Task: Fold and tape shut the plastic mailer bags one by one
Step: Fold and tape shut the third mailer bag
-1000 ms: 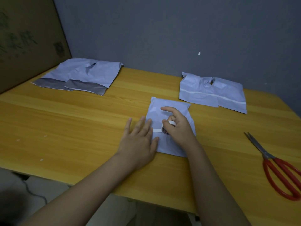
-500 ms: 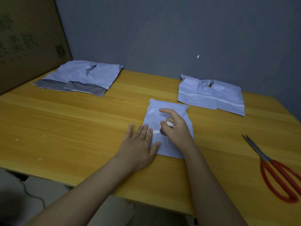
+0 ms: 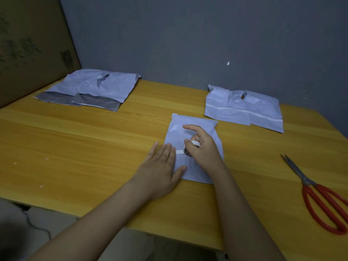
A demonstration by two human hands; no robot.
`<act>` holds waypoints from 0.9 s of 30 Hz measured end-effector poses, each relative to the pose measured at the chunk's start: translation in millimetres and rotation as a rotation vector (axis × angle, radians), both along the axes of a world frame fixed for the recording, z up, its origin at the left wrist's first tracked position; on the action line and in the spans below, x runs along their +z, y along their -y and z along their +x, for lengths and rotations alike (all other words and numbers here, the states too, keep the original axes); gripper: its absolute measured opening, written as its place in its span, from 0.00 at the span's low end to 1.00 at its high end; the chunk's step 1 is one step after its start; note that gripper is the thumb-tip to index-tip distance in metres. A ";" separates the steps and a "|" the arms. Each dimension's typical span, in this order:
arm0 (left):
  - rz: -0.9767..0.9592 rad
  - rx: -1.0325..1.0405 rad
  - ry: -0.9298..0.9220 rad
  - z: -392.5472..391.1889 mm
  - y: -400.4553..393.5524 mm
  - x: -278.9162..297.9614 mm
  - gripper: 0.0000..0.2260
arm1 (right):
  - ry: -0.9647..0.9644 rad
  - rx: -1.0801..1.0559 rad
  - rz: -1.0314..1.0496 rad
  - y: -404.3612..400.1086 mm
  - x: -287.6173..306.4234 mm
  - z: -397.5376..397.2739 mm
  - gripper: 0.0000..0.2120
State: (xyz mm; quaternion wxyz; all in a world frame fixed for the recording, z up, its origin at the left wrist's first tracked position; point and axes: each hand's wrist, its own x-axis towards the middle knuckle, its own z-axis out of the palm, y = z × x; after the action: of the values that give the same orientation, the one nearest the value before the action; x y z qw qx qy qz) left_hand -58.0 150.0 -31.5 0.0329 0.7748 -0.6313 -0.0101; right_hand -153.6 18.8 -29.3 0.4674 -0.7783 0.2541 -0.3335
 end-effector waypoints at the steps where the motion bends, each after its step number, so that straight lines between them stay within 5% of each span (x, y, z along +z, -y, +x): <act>1: -0.001 0.003 -0.013 0.0 -0.7 -0.4 0.45 | 0.004 -0.002 0.008 0.0 0.0 0.0 0.17; 9: 0.003 0.032 -0.015 -1.2 -2.7 -1.4 0.43 | -0.005 -0.003 -0.004 -2.1 1.2 0.8 0.17; 17: -0.029 -0.017 0.191 -10.1 3.6 5.6 0.42 | 0.024 -0.004 0.045 -3.3 4.1 -1.9 0.10; 22: 0.068 0.003 0.006 -7.1 4.1 9.8 0.30 | 0.039 -0.007 0.076 -4.4 6.3 -5.6 0.07; 27: 0.091 -0.003 -0.094 -4.8 2.8 7.6 0.30 | 0.046 -0.023 0.130 -4.7 9.4 -8.6 0.08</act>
State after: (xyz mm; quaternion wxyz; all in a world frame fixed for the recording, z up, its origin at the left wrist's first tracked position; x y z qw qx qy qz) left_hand -62.8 147.2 -24.0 0.0272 0.7731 -0.6292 -0.0754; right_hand -162.2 23.5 -19.9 0.5188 -0.7355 0.2734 -0.3393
